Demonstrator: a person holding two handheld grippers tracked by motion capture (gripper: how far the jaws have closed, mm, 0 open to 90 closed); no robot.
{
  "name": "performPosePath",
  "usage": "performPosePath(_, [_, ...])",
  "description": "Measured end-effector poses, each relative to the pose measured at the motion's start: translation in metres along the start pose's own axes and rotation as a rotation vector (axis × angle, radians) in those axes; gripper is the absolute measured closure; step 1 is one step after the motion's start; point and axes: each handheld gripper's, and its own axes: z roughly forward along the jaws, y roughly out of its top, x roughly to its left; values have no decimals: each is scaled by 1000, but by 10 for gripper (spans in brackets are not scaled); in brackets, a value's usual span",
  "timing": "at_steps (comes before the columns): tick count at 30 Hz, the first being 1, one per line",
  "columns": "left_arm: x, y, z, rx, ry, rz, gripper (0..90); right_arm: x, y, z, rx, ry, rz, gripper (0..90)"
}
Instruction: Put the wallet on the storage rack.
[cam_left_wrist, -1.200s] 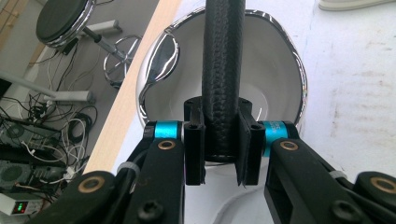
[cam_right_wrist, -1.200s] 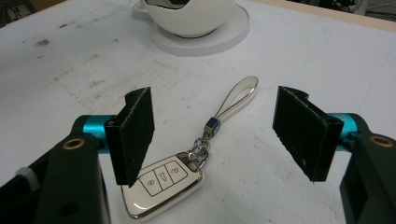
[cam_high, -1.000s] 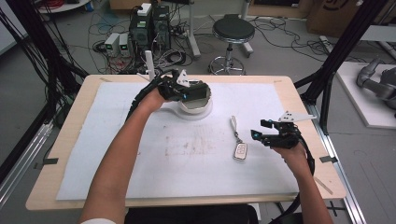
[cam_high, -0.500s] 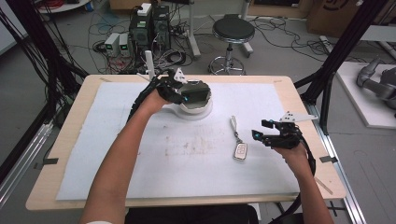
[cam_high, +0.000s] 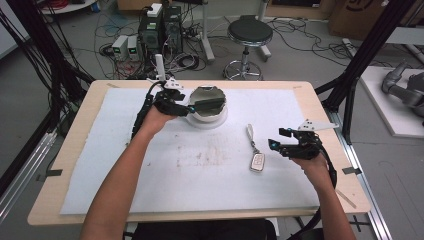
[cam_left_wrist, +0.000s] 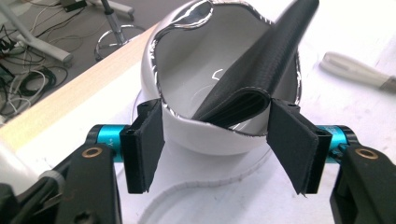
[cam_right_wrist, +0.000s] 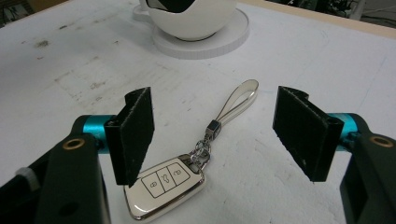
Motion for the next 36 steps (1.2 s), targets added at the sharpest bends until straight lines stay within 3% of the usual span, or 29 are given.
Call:
performPosePath(7, [-4, -15, -31, -117, -1, -84, 316, 2, 2, 3, 8, -18, -12, 284])
performPosePath(11, [-3, -26, -52, -214, 3, -155, 252, 4, 2, 6, 19, -36, -19, 258])
performPosePath(18, [-5, -57, -85, -309, 43, -159, 211, 6, 4, 10, 26, -89, -37, 240])
performPosePath(23, [-9, -81, -100, -294, 111, -151, 202, 5, 6, 12, 20, -133, -45, 235])
performPosePath(31, [-10, -102, -109, -260, 157, -164, 202, 4, 7, 19, 69, -149, -67, 218])
performPosePath(36, [-11, -114, -112, -265, 187, -172, 202, 3, 5, 21, 78, -151, -62, 218])
